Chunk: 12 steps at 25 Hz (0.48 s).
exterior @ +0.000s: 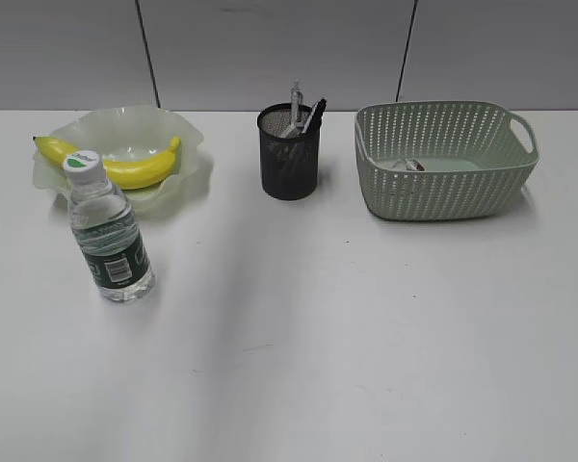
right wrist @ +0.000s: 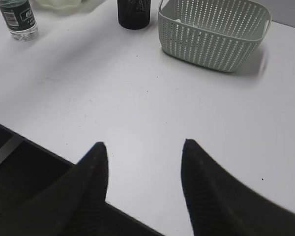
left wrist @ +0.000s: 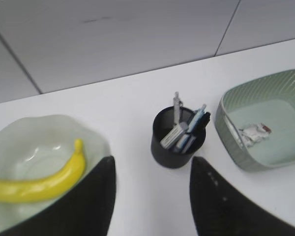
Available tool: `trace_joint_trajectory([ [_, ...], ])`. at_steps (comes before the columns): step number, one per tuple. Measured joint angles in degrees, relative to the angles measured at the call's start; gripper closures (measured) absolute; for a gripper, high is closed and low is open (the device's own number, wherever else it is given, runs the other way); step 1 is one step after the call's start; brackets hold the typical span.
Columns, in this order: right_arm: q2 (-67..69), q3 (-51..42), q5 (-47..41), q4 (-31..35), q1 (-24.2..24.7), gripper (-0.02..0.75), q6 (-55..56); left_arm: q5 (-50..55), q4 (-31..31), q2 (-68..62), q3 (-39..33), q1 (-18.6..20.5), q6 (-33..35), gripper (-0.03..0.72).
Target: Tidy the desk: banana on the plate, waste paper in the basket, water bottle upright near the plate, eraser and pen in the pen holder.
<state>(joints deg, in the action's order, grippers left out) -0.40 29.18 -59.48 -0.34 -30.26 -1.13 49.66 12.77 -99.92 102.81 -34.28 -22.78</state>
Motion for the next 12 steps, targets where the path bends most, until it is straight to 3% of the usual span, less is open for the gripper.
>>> trace_joint_trajectory([
  [5,0.0,0.0,0.0,0.0,0.0,0.346,0.0,17.0,0.9,14.0,0.0,0.0,0.1,0.326],
  [12,0.0,0.0,0.1,0.0,0.0,0.346,0.0,19.8,-1.8,31.4,-4.3,0.0,3.6,0.327],
])
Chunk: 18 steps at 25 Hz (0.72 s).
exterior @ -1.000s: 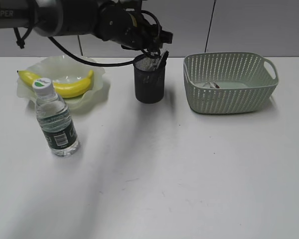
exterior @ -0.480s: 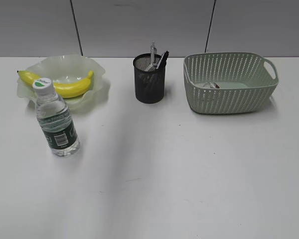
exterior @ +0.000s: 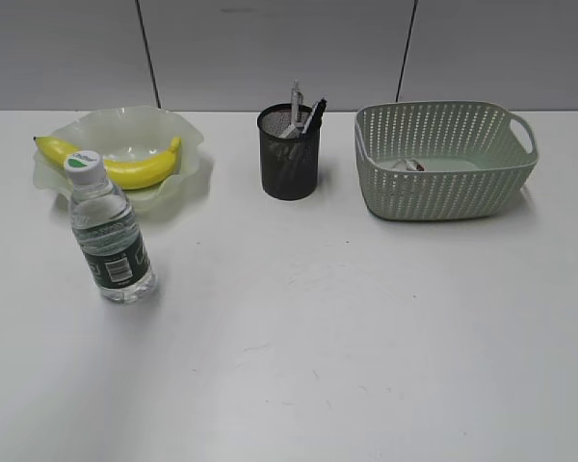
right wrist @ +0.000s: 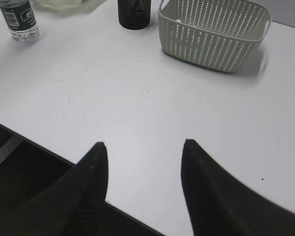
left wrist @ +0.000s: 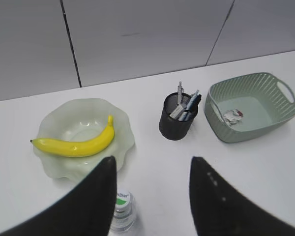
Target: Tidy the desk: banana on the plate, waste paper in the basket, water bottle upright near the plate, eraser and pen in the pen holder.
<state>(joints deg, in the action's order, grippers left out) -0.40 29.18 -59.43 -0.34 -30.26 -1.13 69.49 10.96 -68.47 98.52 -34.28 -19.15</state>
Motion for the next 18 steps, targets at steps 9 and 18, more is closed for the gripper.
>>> trace_joint_trajectory([
  [9,0.0,0.0,0.0,0.0,0.0,0.346,0.0,0.2,-0.1,30.1,-26.8,0.0,2.0,0.343],
  [18,0.0,0.0,0.0,0.0,0.0,0.346,0.0,-4.1,-2.2,56.6,-56.2,0.0,6.3,0.385],
])
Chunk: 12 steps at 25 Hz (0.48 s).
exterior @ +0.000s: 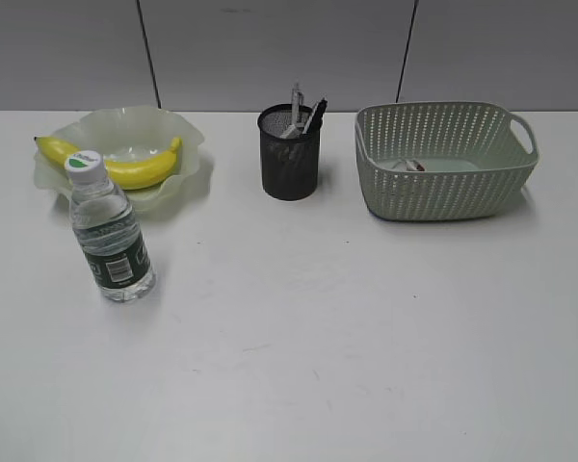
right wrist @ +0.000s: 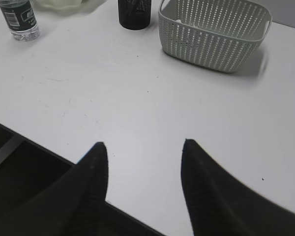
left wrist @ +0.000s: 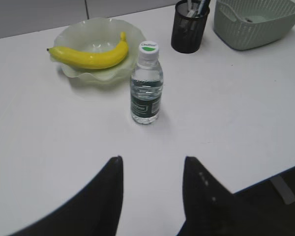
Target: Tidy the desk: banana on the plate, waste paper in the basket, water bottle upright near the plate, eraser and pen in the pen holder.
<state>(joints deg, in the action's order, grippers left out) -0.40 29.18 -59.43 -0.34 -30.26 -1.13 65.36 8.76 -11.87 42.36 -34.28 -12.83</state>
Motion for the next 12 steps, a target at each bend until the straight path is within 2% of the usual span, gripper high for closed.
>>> trace_joint_trajectory([
  [5,0.0,0.0,0.0,0.0,0.0,0.346,0.0,-4.0,-4.2,6.5,-9.9,0.0,4.7,0.388],
  [12,0.0,0.0,0.0,0.0,0.0,0.346,0.0,-4.5,-7.7,7.2,-11.5,0.0,8.8,0.395],
])
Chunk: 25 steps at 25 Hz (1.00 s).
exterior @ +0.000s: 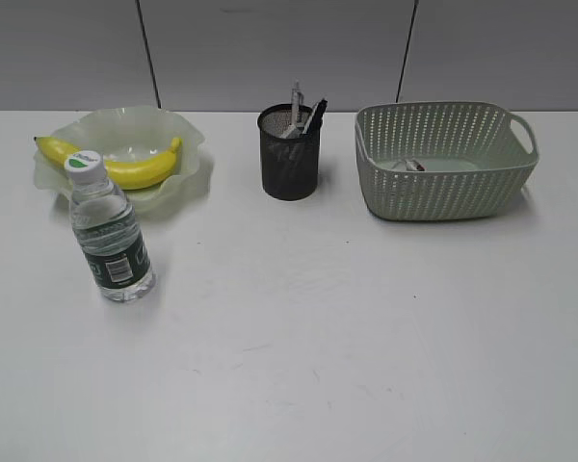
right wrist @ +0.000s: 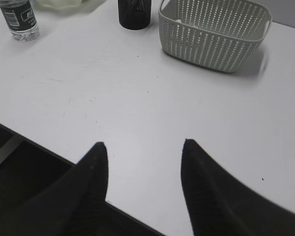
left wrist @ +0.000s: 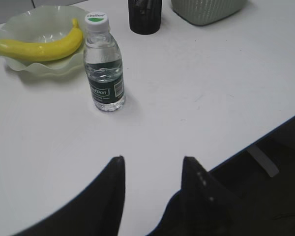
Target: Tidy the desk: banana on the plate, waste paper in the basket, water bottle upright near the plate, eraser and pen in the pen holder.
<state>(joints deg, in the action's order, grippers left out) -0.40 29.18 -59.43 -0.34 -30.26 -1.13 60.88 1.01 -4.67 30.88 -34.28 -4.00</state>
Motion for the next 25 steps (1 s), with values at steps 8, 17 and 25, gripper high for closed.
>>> trace_joint_trajectory([
  [8,0.0,0.0,0.0,0.0,0.0,0.346,0.0,-0.1,-0.3,0.3,0.0,0.0,0.8,0.405],
  [17,0.0,0.0,0.0,0.0,0.1,0.346,0.0,-0.1,-0.3,0.3,0.0,0.0,0.8,0.42],
  [25,0.0,0.0,0.0,0.3,18.0,0.346,0.0,-0.1,-0.3,0.3,0.0,11.1,0.8,0.43],
])
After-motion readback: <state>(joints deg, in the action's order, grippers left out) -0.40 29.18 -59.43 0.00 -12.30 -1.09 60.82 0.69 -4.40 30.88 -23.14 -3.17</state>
